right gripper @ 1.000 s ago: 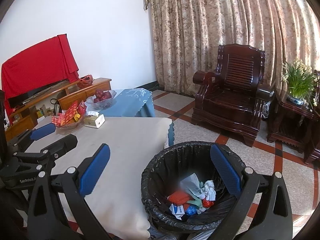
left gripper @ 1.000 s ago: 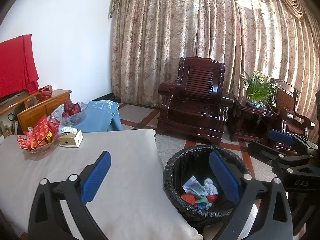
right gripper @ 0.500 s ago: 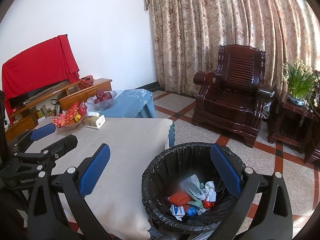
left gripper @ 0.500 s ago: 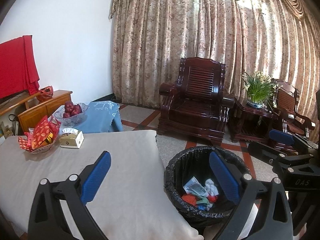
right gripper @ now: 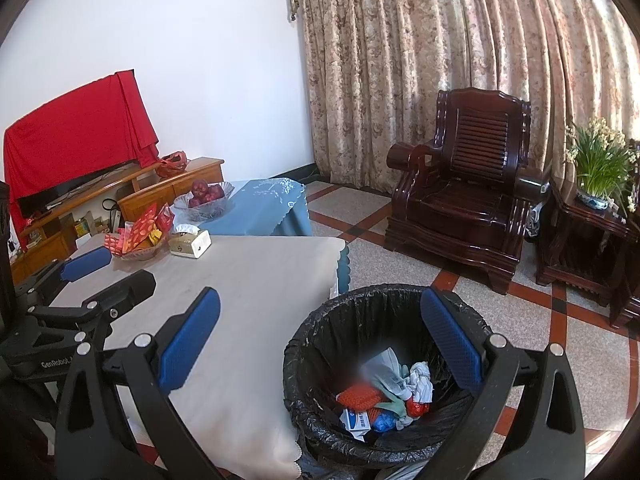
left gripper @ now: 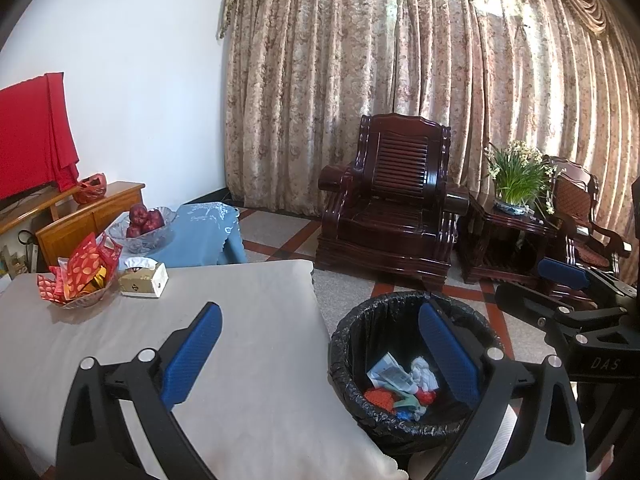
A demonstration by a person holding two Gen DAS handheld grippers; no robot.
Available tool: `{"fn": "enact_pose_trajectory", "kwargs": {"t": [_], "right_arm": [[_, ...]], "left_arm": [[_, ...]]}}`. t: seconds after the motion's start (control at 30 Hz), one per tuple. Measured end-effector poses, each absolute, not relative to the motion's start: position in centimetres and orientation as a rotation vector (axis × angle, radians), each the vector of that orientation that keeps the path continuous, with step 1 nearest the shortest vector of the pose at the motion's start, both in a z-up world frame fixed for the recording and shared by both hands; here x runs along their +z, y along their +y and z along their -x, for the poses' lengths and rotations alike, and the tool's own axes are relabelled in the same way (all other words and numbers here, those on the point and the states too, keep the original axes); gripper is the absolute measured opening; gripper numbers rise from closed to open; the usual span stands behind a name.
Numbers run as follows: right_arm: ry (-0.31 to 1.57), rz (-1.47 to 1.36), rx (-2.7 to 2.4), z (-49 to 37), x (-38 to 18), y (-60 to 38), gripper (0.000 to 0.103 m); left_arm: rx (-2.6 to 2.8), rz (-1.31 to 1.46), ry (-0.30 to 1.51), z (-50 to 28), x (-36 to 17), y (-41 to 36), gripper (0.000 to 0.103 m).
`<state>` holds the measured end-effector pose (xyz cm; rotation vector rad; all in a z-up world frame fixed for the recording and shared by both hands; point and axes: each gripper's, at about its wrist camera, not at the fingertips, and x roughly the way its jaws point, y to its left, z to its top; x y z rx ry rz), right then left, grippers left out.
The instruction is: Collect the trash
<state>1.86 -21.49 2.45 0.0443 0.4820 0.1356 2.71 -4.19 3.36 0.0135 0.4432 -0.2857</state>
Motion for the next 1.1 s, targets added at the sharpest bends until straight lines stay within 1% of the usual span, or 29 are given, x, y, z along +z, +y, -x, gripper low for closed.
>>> {"fn": "enact_pose_trajectory", "kwargs": {"t": [1.1], "right_arm": [[0.485,-0.047,0.136,-1.98,2.55,-21.35,0.098]], "left_arm": [[-0.285,-0.017,0.447,-2.77,3.40,-4.15,0.097]]}}
